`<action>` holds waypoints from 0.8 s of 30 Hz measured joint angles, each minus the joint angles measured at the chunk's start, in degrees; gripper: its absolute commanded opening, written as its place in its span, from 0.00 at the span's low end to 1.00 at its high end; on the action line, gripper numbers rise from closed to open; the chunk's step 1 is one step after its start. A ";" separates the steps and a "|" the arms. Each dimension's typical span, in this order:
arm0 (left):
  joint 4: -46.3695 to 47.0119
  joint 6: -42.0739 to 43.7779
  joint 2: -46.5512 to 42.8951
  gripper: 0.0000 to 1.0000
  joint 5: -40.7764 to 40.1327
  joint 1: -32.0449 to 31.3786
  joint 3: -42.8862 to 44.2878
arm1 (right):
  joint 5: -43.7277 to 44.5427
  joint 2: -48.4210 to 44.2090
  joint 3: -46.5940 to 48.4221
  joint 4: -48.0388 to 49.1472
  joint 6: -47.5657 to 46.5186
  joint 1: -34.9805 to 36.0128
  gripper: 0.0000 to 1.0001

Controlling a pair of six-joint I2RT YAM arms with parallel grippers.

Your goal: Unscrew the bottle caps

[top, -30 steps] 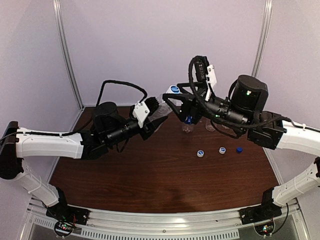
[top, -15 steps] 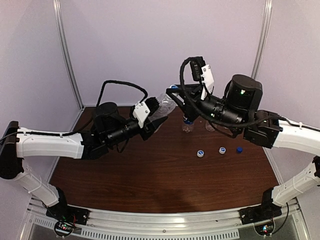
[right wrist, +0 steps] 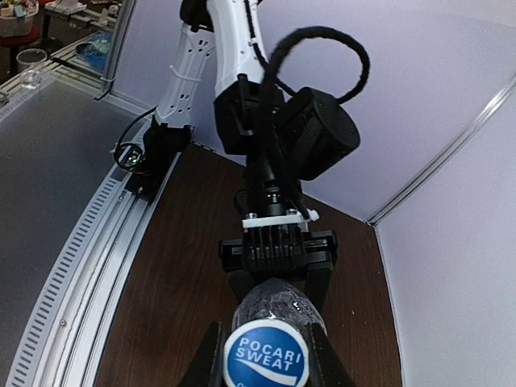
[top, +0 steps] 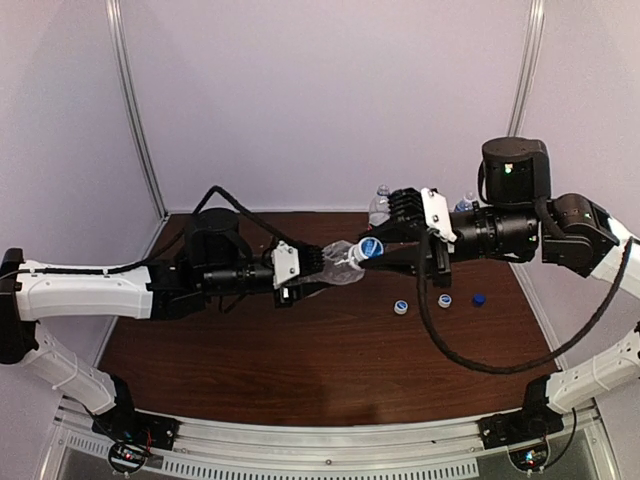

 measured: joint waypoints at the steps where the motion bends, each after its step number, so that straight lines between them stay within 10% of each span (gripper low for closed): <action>1: -2.38 0.96 -0.11 0.39 1.44 0.00 0.00 | -1.73 -0.42 0.00 -2.03 -2.71 0.00 0.00; 11: -16.57 5.44 0.00 0.37 8.92 0.76 0.70 | -7.76 -1.22 3.58 -13.81 -14.67 0.11 0.00; 24: -0.72 -14.58 -8.96 0.38 -10.23 16.15 -5.66 | 4.98 9.55 -17.05 28.17 19.69 -13.94 0.00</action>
